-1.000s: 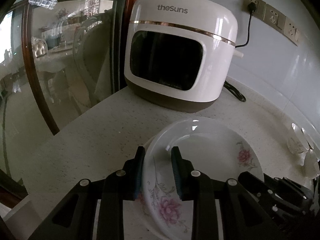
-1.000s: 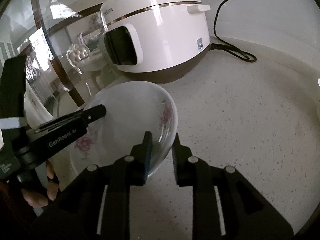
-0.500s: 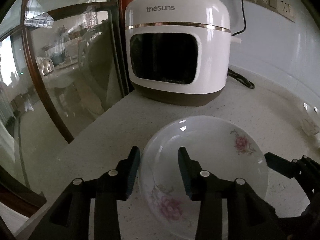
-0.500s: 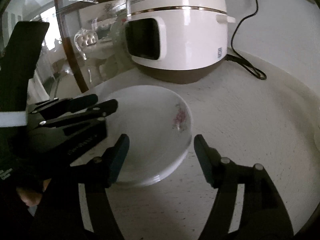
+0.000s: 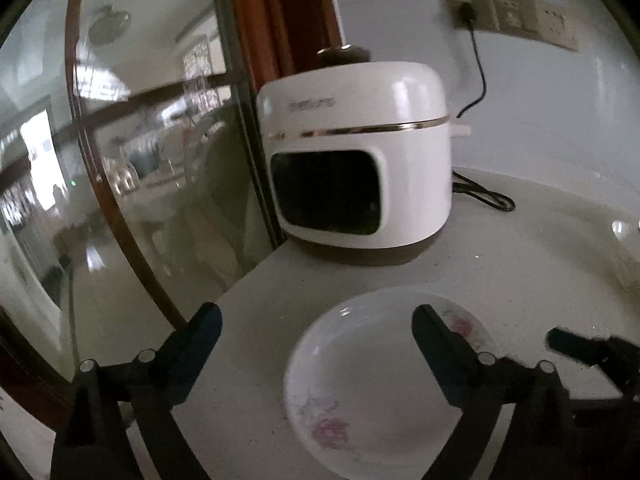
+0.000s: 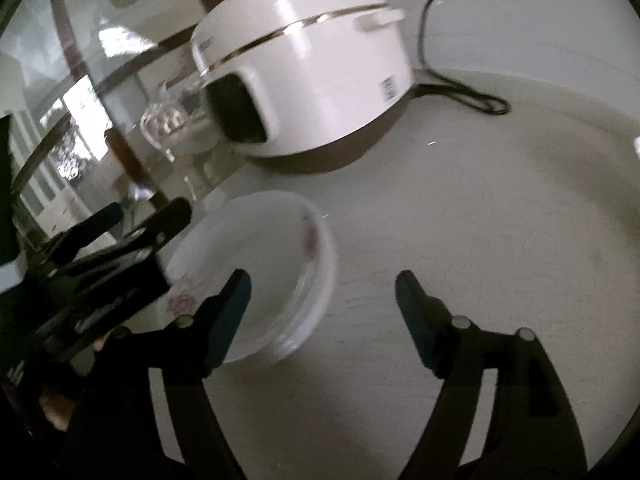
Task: Organize plates and bowls
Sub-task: 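Lower the third plate onto the stack and open both tools, then move both tools toward the large white bowl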
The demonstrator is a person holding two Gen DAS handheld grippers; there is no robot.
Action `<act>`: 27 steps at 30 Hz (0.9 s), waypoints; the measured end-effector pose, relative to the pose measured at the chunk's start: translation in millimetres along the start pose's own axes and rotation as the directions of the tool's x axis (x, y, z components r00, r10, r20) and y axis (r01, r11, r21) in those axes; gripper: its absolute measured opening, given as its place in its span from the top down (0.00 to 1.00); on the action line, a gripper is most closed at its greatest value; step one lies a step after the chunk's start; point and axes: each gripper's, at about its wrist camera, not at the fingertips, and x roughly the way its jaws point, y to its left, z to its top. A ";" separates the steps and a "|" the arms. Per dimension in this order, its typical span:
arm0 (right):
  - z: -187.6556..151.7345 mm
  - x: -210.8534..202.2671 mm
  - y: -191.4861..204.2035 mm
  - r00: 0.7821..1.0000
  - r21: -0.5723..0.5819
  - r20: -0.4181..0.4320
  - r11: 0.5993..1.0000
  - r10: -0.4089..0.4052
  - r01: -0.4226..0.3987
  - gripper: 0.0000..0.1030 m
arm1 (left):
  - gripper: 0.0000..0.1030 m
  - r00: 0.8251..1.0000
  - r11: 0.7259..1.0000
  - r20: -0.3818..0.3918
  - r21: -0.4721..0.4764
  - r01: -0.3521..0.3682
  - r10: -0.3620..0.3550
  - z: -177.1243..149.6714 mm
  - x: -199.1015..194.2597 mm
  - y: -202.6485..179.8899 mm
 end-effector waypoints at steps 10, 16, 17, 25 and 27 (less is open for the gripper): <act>4.7 -81.2 -69.4 0.969 0.170 0.192 0.978 -0.153 0.121 0.19 | 0.03 0.968 0.966 -0.007 0.064 0.251 -0.251 13.6 -32.5 -71.9; -1.3 -173.6 -145.5 0.868 0.285 0.289 0.902 -0.404 0.325 0.08 | 0.03 0.791 0.789 -0.203 0.111 0.604 -0.577 8.8 -42.1 -170.3; -2.4 -187.4 -165.2 0.853 0.327 0.260 0.873 -0.452 0.363 0.08 | 0.03 0.750 0.755 -0.249 0.096 0.648 -0.612 6.8 -39.8 -189.0; -32.3 -233.0 -292.8 0.862 0.576 0.062 0.724 -0.503 0.380 0.20 | 0.03 0.620 0.681 -0.360 -0.063 0.729 -0.697 9.1 -13.4 -280.4; -40.7 -230.8 -305.6 0.897 0.599 0.052 0.732 -0.439 0.324 0.36 | 0.03 0.592 0.668 -0.372 -0.114 0.736 -0.715 11.0 -7.2 -295.9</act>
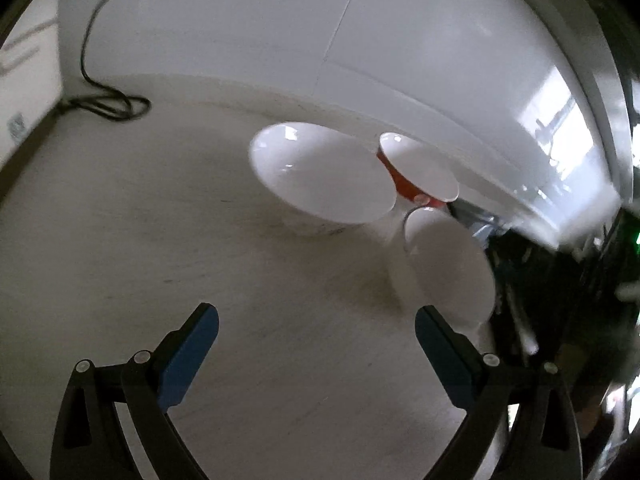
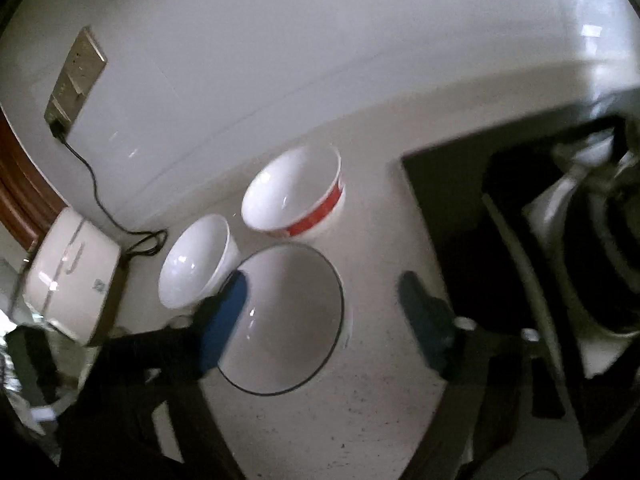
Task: Organize plates and bowls
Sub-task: 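Move both tools toward the large white bowl, then close both tools on the large white bowl's rim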
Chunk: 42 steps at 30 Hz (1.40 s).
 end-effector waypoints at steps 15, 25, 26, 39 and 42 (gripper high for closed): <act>-12.9 20.6 -12.6 0.991 0.026 -0.133 1.000 -0.006 0.009 0.54 | 0.68 1.000 0.997 0.010 -0.074 0.022 -0.022 14.7 62.2 -38.7; -30.4 24.4 9.5 0.983 -0.064 -0.178 0.996 0.048 -0.060 0.79 | 0.91 0.989 0.991 0.125 0.093 -0.094 0.082 -5.7 37.6 -51.5; -31.6 24.6 11.8 0.981 -0.069 -0.183 0.995 0.058 -0.072 0.79 | 0.91 0.987 0.991 0.132 0.092 -0.099 0.087 -5.9 35.7 -47.7; -55.8 48.0 63.4 0.951 -0.145 -0.252 0.965 0.179 -0.220 0.78 | 0.90 0.964 0.985 0.218 0.048 -0.165 0.151 -22.9 -20.5 16.2; -61.7 52.1 73.9 0.943 -0.141 -0.252 0.956 0.218 -0.259 0.78 | 0.90 0.954 0.982 0.247 0.043 -0.185 0.169 -21.4 -26.6 24.8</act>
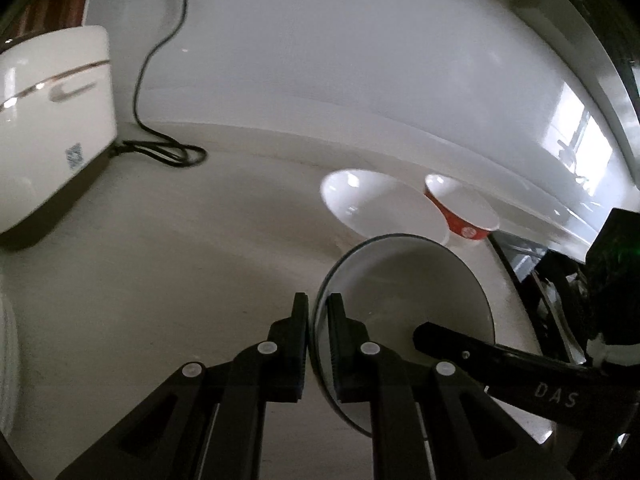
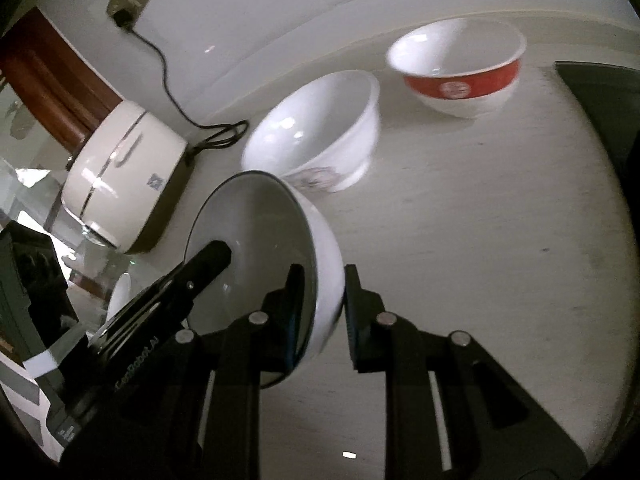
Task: Organize plates and bowls
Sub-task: 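Close both tools on the large white bowl's rim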
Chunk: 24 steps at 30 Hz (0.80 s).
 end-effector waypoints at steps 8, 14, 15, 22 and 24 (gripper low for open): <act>3.4 15.0 39.3 0.996 -0.022 0.054 0.997 0.076 -0.075 0.77 | 0.89 0.992 0.998 0.103 -0.011 -0.070 0.070 5.9 -20.9 36.6; 0.2 45.3 79.0 0.999 -0.074 -0.007 0.996 0.054 -0.054 0.78 | 0.86 0.986 0.988 0.110 -0.103 -0.118 0.129 8.1 -26.5 74.5; -0.4 52.5 85.2 0.999 -0.072 -0.021 0.996 0.045 -0.047 0.78 | 0.86 0.984 0.985 0.109 -0.115 -0.129 0.142 8.6 -27.0 78.4; 2.6 70.6 109.8 0.999 -0.058 -0.027 0.997 0.041 -0.043 0.77 | 0.86 0.985 0.961 0.045 -0.234 -0.149 0.164 8.6 -20.5 110.6; 3.3 78.7 115.5 0.998 -0.057 -0.036 0.997 0.049 -0.051 0.77 | 0.85 0.982 0.950 0.035 -0.263 -0.172 0.187 8.5 -20.6 119.8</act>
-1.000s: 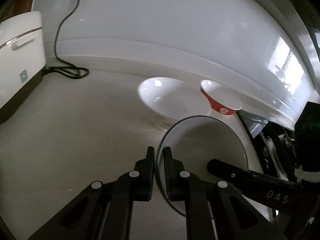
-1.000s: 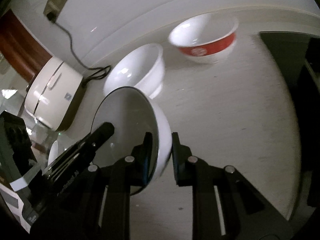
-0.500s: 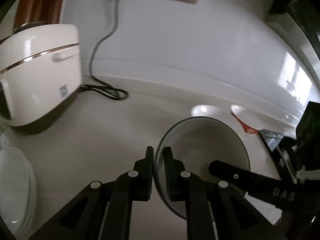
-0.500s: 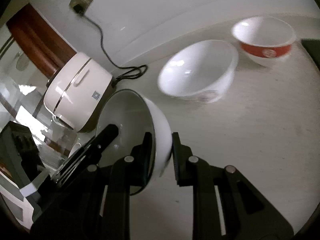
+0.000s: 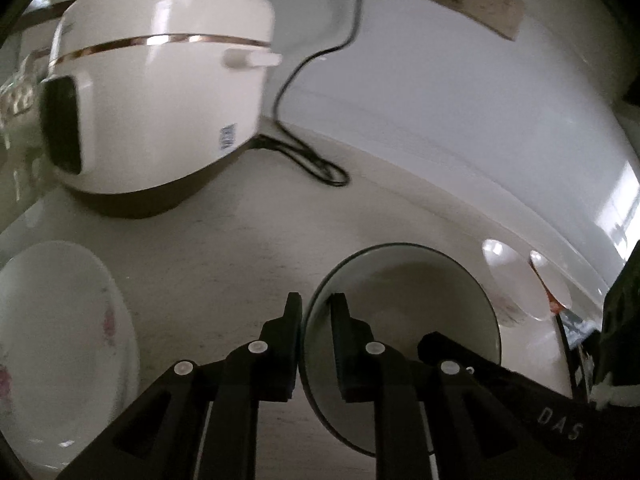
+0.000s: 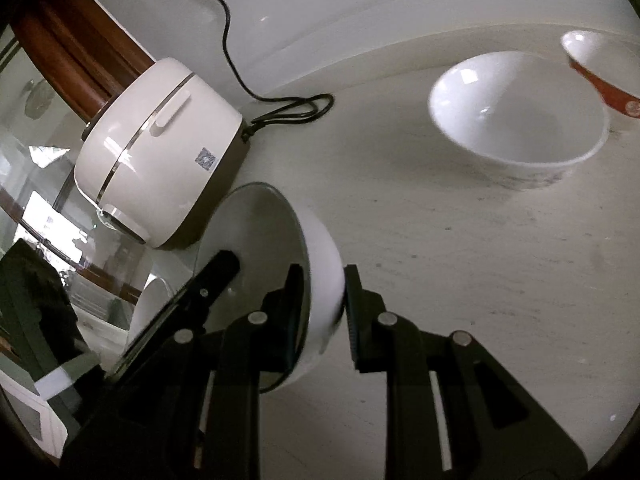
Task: Organize plates and bowls
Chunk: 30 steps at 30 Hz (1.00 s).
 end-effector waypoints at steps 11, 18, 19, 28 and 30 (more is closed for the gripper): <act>-6.7 28.8 9.1 0.996 0.004 -0.060 0.998 0.061 -0.061 0.77 | 0.81 0.997 0.996 0.009 -0.037 -0.076 0.077 2.3 2.2 15.1; -7.1 29.8 13.6 0.998 -0.020 -0.047 0.998 0.050 -0.051 0.72 | 0.77 0.995 0.994 0.014 -0.048 -0.095 0.095 4.8 7.4 15.0; -7.3 30.7 14.0 0.997 -0.017 -0.050 0.998 0.057 -0.058 0.70 | 0.77 0.995 0.994 0.022 -0.054 -0.096 0.097 5.3 5.8 15.6; -0.4 12.2 6.6 0.999 0.006 0.010 0.999 0.034 -0.034 0.38 | 0.24 0.979 0.984 0.131 -0.106 -0.143 0.157 7.7 -16.2 21.3; 2.2 -4.0 3.5 0.998 0.008 0.060 0.999 0.032 -0.033 0.38 | 0.24 0.974 0.986 0.164 -0.074 -0.146 0.157 6.9 -21.4 14.2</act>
